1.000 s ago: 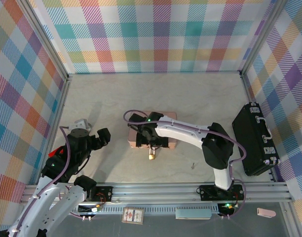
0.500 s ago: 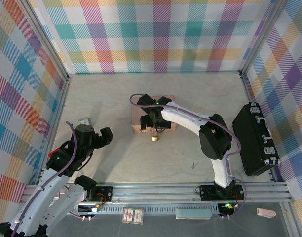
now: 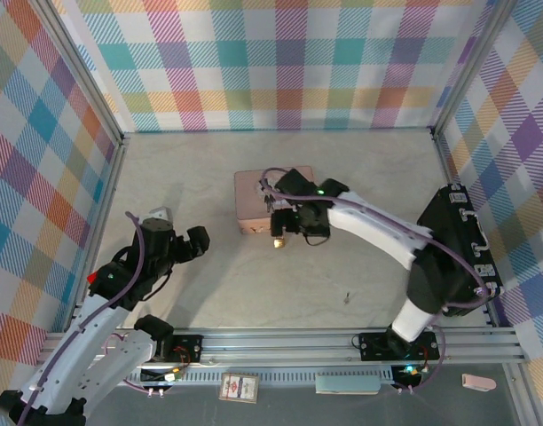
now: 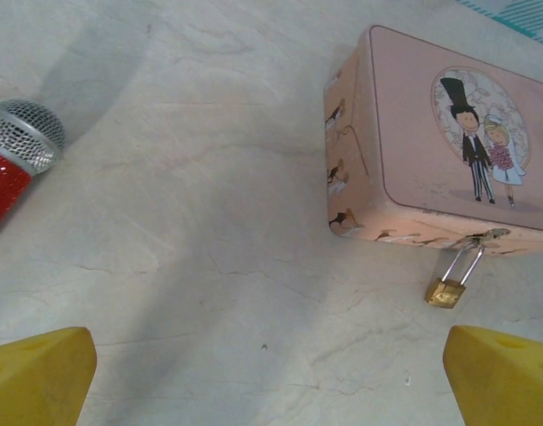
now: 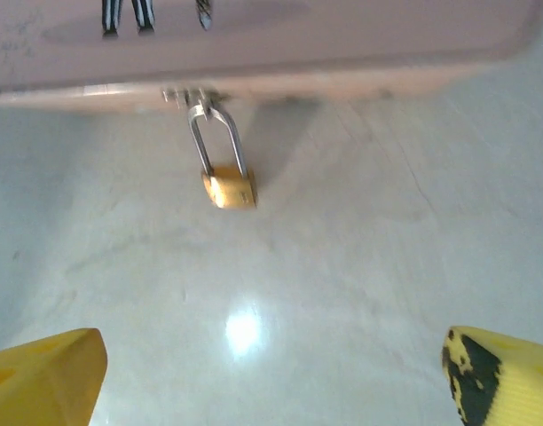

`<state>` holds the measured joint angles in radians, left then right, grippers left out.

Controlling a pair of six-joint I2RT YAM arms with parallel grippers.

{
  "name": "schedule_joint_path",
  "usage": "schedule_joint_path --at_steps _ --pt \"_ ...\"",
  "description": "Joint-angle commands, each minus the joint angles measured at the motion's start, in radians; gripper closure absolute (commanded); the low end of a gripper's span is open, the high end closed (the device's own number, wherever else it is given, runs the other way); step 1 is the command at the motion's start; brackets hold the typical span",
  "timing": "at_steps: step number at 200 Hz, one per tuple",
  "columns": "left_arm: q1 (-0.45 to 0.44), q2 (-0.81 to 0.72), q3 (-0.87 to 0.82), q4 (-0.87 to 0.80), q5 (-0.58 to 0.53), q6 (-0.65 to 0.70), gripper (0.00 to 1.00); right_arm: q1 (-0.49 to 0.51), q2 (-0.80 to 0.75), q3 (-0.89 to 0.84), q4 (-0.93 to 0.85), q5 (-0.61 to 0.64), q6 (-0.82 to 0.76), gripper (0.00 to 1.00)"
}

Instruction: Unlock the padlock with the key

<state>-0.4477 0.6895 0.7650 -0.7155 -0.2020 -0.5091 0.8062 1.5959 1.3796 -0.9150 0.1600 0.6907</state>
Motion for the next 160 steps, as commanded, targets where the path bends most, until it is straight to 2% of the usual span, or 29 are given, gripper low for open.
schedule_joint_path --at_steps 1,26,68,86,160 --pt "-0.003 0.018 -0.022 0.061 0.037 -0.008 0.0 0.018 -0.12 -0.12 -0.116 -0.032 0.111 0.08" --pt "-0.003 0.037 -0.033 0.093 0.045 -0.009 0.0 0.04 -0.258 -0.261 -0.189 -0.032 0.246 0.14" --pt "-0.003 0.062 -0.05 0.132 0.056 -0.006 0.0 0.062 -0.413 -0.484 -0.216 -0.041 0.423 0.33" --pt "-0.003 0.067 -0.052 0.134 0.059 -0.002 0.0 0.074 -0.416 -0.531 -0.213 -0.043 0.452 0.4" --pt "-0.003 0.046 -0.056 0.114 0.046 0.007 0.0 0.082 -0.293 -0.638 -0.075 -0.043 0.47 0.58"
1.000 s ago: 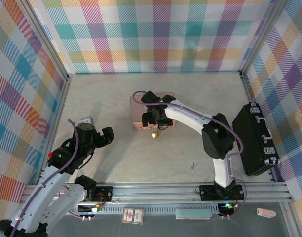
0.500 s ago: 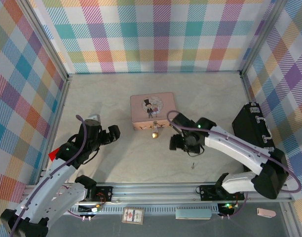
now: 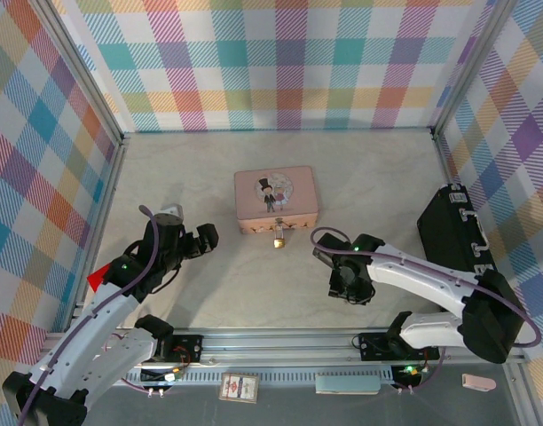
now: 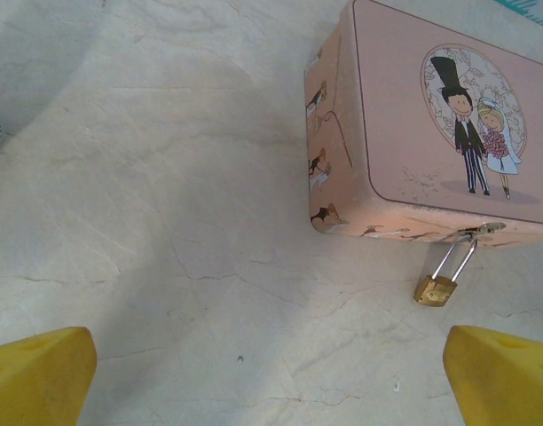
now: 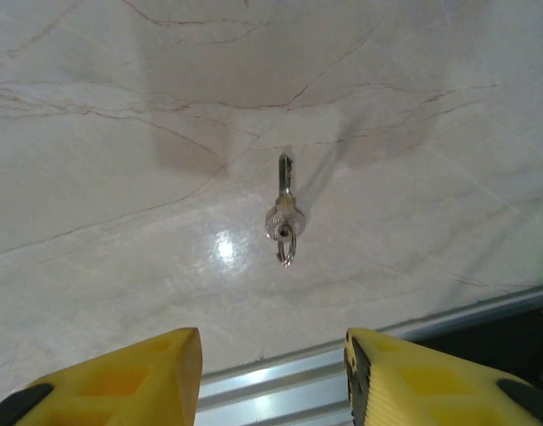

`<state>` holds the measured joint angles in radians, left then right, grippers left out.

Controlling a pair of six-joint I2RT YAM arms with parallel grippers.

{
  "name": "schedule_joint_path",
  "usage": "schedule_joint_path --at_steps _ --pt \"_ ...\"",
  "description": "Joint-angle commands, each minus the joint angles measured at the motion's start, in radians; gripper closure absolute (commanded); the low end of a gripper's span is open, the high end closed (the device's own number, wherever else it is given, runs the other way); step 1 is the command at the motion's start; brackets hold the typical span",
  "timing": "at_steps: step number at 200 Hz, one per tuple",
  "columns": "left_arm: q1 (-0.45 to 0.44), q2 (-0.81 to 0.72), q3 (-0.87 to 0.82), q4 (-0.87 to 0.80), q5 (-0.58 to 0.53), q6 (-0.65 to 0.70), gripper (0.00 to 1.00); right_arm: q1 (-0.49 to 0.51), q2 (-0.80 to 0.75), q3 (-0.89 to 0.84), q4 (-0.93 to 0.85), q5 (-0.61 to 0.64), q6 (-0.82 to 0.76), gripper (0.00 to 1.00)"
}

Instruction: Unlock the padlock with the key

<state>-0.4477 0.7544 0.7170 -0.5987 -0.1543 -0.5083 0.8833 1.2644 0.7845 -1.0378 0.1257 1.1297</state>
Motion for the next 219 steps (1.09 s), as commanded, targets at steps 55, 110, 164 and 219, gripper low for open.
schedule_joint_path --at_steps 55,110,164,219 --pt "-0.003 0.002 -0.005 0.008 0.005 -0.001 0.0 0.005 0.11 -0.074 0.111 0.005 0.023 0.68" --pt "-0.003 0.013 0.005 0.01 0.007 -0.007 0.0 0.005 0.172 -0.078 0.138 0.022 0.007 0.75" --pt "-0.003 0.014 0.005 0.008 0.006 -0.015 0.0 0.005 0.198 -0.098 0.161 0.028 0.005 0.84" --pt "-0.003 0.05 0.018 0.032 0.035 -0.019 0.0 0.005 0.179 -0.069 0.171 0.028 -0.025 1.0"
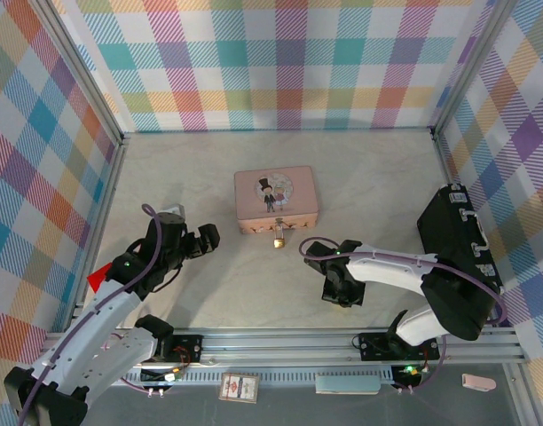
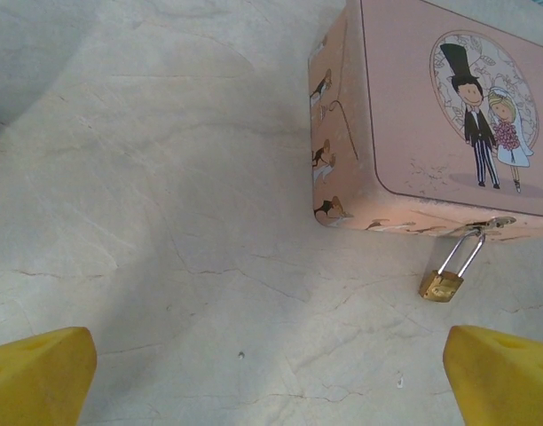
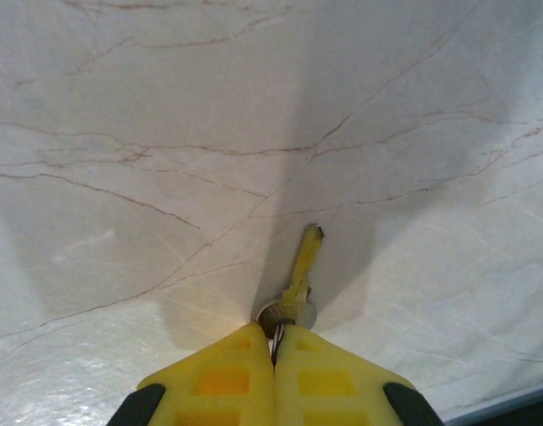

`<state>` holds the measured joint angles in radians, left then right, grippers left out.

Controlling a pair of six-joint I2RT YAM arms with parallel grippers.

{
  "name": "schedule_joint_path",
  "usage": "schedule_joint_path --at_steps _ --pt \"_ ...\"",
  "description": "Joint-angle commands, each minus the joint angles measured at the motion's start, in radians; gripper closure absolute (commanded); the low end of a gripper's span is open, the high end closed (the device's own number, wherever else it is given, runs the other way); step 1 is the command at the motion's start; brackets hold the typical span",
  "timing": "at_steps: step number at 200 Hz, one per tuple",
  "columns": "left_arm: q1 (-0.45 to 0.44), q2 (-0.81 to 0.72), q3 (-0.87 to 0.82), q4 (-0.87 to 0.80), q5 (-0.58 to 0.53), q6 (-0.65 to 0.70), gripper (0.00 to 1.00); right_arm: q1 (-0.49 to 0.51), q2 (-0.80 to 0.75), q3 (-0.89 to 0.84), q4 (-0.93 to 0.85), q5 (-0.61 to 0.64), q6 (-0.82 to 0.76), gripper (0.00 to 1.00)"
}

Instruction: Unlock the padlock with the key

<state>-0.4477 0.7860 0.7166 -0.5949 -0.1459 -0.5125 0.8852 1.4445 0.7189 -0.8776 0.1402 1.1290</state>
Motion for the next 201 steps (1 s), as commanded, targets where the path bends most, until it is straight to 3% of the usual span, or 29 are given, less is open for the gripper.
schedule_joint_path --at_steps 1,33,63,95,120,150,201 --pt "-0.003 0.02 0.019 0.029 0.027 -0.015 0.0 0.004 -0.003 -0.002 0.012 0.014 -0.026 1.0" --pt "-0.002 0.032 0.028 0.043 0.05 -0.03 0.0 0.003 -0.111 0.032 0.098 -0.01 -0.108 1.0" --pt "-0.003 0.024 0.029 0.048 0.07 -0.044 0.0 0.003 -0.216 0.052 0.286 -0.059 -0.222 1.0" --pt "-0.003 -0.006 0.023 0.081 0.123 -0.048 0.0 0.003 -0.26 0.041 0.56 -0.149 -0.371 1.0" --pt "-0.003 -0.03 0.02 0.165 0.239 -0.026 0.0 0.003 -0.294 -0.048 0.922 -0.251 -0.471 1.0" --pt "-0.003 -0.082 0.012 0.294 0.406 -0.011 0.01 0.004 -0.281 -0.115 1.244 -0.321 -0.588 1.0" --pt "-0.003 -0.034 0.031 0.393 0.502 -0.015 0.13 0.004 -0.144 -0.08 1.481 -0.48 -0.722 1.0"
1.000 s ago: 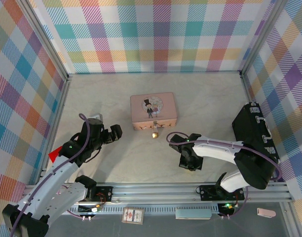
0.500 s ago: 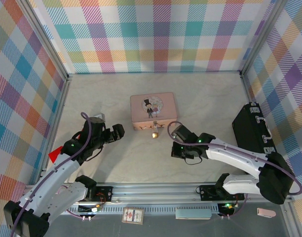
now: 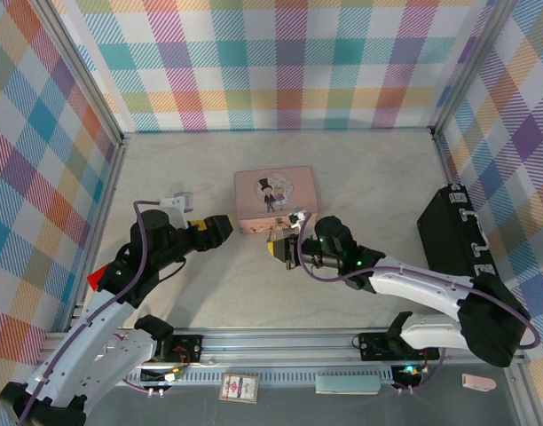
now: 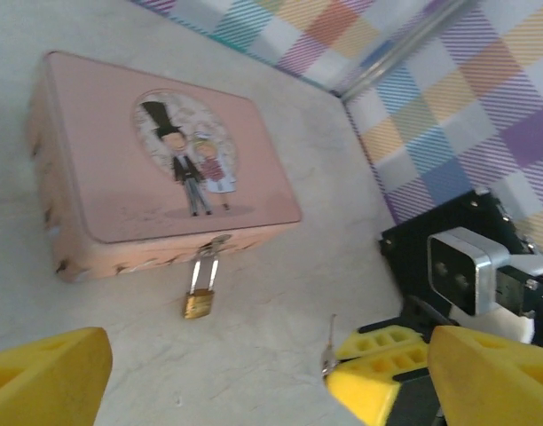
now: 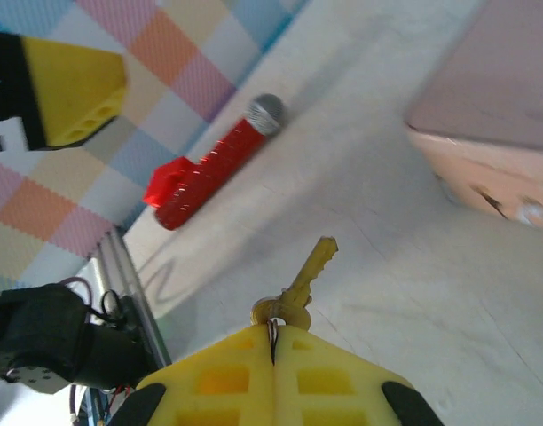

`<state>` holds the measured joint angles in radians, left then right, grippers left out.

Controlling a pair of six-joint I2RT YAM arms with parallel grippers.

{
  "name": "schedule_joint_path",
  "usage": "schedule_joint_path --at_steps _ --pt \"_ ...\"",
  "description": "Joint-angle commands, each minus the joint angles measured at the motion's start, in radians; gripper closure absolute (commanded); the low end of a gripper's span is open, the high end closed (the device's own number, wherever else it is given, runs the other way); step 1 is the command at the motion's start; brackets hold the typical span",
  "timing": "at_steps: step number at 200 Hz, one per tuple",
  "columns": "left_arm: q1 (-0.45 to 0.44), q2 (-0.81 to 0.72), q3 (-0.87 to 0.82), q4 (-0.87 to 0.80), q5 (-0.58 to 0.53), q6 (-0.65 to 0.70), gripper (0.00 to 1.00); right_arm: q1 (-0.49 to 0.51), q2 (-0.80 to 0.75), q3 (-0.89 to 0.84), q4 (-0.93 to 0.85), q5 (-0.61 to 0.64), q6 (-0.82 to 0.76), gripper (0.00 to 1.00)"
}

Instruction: Unlock the padlock with the key

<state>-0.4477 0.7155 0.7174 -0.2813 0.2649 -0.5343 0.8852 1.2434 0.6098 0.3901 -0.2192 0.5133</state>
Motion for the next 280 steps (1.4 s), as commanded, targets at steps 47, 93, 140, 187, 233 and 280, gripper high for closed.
schedule_joint_path --at_steps 47,93,140,187,233,280 --pt "-0.008 0.119 0.08 0.079 0.161 0.031 0.25 0.003 0.139 0.083 0.27 -0.207 -0.188 1.0" --pt "-0.036 0.177 0.106 0.034 0.132 0.038 0.38 0.004 0.157 0.105 0.248 -0.196 -0.228 1.0" --pt "-0.082 0.221 0.13 0.012 0.073 0.019 0.49 0.019 0.163 0.124 0.18 -0.109 -0.274 1.0" --pt "-0.11 0.265 0.174 -0.108 -0.009 0.034 0.59 0.052 0.18 0.159 0.13 -0.034 -0.333 1.0" --pt "-0.116 0.274 0.185 -0.14 -0.047 0.034 0.68 0.072 0.191 0.182 0.094 0.012 -0.372 1.0" --pt "-0.12 0.285 0.187 -0.146 -0.051 0.033 0.74 0.085 0.197 0.194 0.074 0.035 -0.393 1.0"
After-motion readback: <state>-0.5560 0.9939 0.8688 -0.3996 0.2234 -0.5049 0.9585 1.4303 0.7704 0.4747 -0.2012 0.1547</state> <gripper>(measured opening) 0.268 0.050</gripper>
